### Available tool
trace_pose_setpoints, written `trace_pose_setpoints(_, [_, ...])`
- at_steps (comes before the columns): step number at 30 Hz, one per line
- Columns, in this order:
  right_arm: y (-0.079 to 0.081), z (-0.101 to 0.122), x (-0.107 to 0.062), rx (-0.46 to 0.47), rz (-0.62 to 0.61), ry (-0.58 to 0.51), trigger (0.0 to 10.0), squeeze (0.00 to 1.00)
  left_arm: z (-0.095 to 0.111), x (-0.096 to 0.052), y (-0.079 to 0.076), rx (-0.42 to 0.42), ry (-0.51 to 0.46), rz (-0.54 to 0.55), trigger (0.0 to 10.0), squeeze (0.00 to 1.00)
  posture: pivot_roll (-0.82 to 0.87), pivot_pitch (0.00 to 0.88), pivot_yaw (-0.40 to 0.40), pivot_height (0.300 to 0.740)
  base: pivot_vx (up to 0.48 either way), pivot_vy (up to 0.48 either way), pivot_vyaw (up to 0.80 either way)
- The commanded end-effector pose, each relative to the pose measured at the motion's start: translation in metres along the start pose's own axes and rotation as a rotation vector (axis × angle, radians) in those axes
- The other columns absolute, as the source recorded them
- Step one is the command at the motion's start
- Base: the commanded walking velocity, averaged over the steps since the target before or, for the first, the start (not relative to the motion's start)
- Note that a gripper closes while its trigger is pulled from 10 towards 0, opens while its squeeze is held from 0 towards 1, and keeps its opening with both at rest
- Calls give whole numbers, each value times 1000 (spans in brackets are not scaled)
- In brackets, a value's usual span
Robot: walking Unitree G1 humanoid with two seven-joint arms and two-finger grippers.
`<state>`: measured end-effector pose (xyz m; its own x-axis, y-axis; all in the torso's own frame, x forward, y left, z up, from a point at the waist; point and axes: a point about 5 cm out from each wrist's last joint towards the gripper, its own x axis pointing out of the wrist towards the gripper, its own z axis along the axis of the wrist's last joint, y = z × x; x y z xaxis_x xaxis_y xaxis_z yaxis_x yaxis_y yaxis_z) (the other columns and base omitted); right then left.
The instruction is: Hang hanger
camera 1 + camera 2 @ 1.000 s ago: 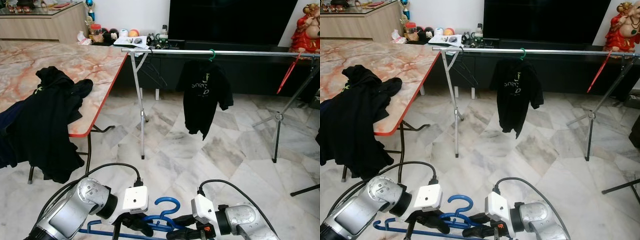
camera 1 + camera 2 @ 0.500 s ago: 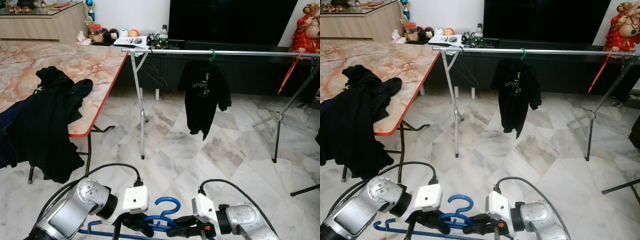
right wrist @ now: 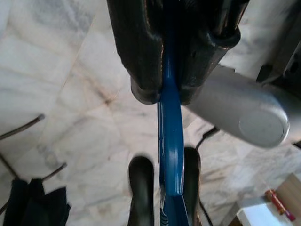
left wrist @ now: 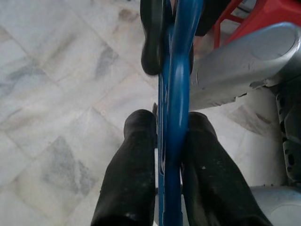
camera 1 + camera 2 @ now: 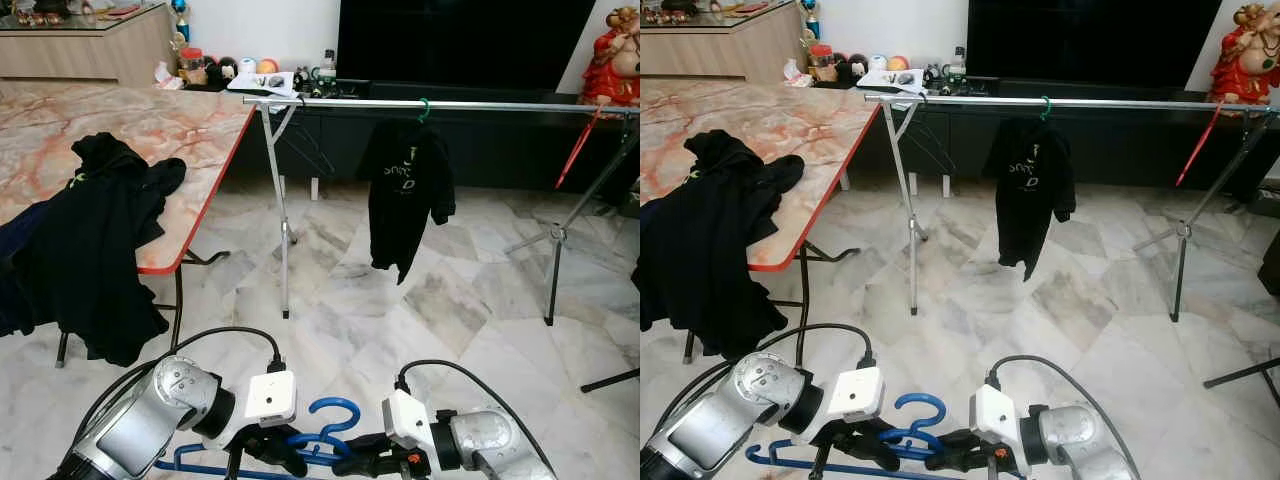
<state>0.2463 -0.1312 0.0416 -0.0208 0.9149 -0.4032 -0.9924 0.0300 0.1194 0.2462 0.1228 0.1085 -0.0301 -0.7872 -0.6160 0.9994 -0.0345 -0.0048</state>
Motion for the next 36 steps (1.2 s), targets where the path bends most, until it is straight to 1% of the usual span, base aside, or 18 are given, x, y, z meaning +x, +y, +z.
trace_pose_setpoints(1, [5, -6, 3, -3, 27, 33, 0, 0, 6, -6, 2, 17, -24, 17, 10000, 1000, 130, 55, -41, 740, 0, 0, 0])
trace_pose_setpoints(7, [8, -19, 3, 5, 19, 104, 0, 0, 5, -10, 1, 10, -23, 7, 10000, 1000, 131, 55, -42, 740, 0, 0, 0])
trace_pose_setpoints(12, [9, -29, 1, 29, -31, 127, 0, 0, 0, -15, 0, -9, -4, 15, 10000, 1000, 133, 56, -43, 740, 0, 0, 0])
trace_pose_setpoints(14, [7, -36, -2, 46, -96, 151, 0, 0, -6, -20, -1, -30, 8, 31, 10000, 1000, 132, 60, -42, 740, 0, 0, 0])
trace_pose_setpoints(15, [3, -45, -7, 74, -206, 176, 0, 0, -16, -25, -1, -66, 30, 65, 10000, 1000, 132, 62, -41, 740, 0, 0, 0])
trace_pose_setpoints(17, [3, -49, -9, 89, -241, 186, 0, 0, -21, -28, -2, -88, 37, 85, 10000, 1000, 132, 62, -41, 740, 0, 0, 0])
trace_pose_setpoints(24, [-1, -74, -25, 224, -538, 255, 0, 0, -62, -34, -3, -280, 54, 290, 10000, 1000, 130, 63, -35, 740, 0, 0, 0])
trace_pose_setpoints(25, [-2, -78, -28, 245, -602, 265, 0, 0, -72, -32, -4, -320, 60, 335, 10000, 0, 129, 64, -30, 740, 0, 0, 0])
trace_pose_setpoints(27, [-4, -83, -32, 295, -717, 266, 0, 0, -87, -27, -8, -384, 56, 399, 10000, 0, 129, 65, -27, 740, 0, 0, 0])
trace_pose_setpoints(28, [-6, -86, -35, 341, -810, 257, 0, 0, -100, -22, -11, -448, 57, 456, 10000, 0, 126, 62, -24, 740, 0, 0, 0])
trace_pose_setpoints(29, [-11, -91, -43, 453, -1001, 224, 0, 0, -123, -13, -17, -549, 79, 568, 10000, 0, 125, 61, -22, 740, 0, 0, 0])
trace_pose_setpoints(30, [-13, -93, -48, 517, -1101, 192, 0, 0, -133, -10, -19, -593, 94, 621, 10000, 0, 124, 61, -21, 740, 0, 0, 0])
trace_pose_setpoints(31, [-15, -94, -53, 589, -1212, 138, 0, 0, -146, -6, -24, -672, 110, 684, 10000, 0, 123, 58, -20, 740, 0, 0, 0])
trace_pose_setpoints(32, [-16, -95, -56, 636, -1283, 102, 0, 0, -154, -4, -27, -727, 121, 723, 10000, 0, 120, 56, -18, 740, 0, 0, 0])
trace_pose_setpoints(33, [-17, -94, -59, 689, -1398, 13, 0, 0, -174, 1, -38, -826, 172, 820, 10000, 0, 115, 53, -15, 740, 0, 0, 0])
trace_pose_setpoints(34, [-17, -94, -59, 689, -1398, 13, 0, 0, -174, 1, -38, -826, 172, 820, 10000, 0, 115, 53, -15, 740, 0, 0, 0])
trace_pose_setpoints(35, [-17, -90, -60, 719, -1496, -88, 0, 0, -194, 6, -56, -944, 229, 895, 10000, 0, 103, 47, -10, 740, 0, 0, 0])
trace_pose_setpoints(36, [-17, -90, -60, 719, -1496, -88, 0, 0, -194, 6, -56, -944, 229, 895, 10000, 0, 103, 47, -10, 740, 0, 0, 0])
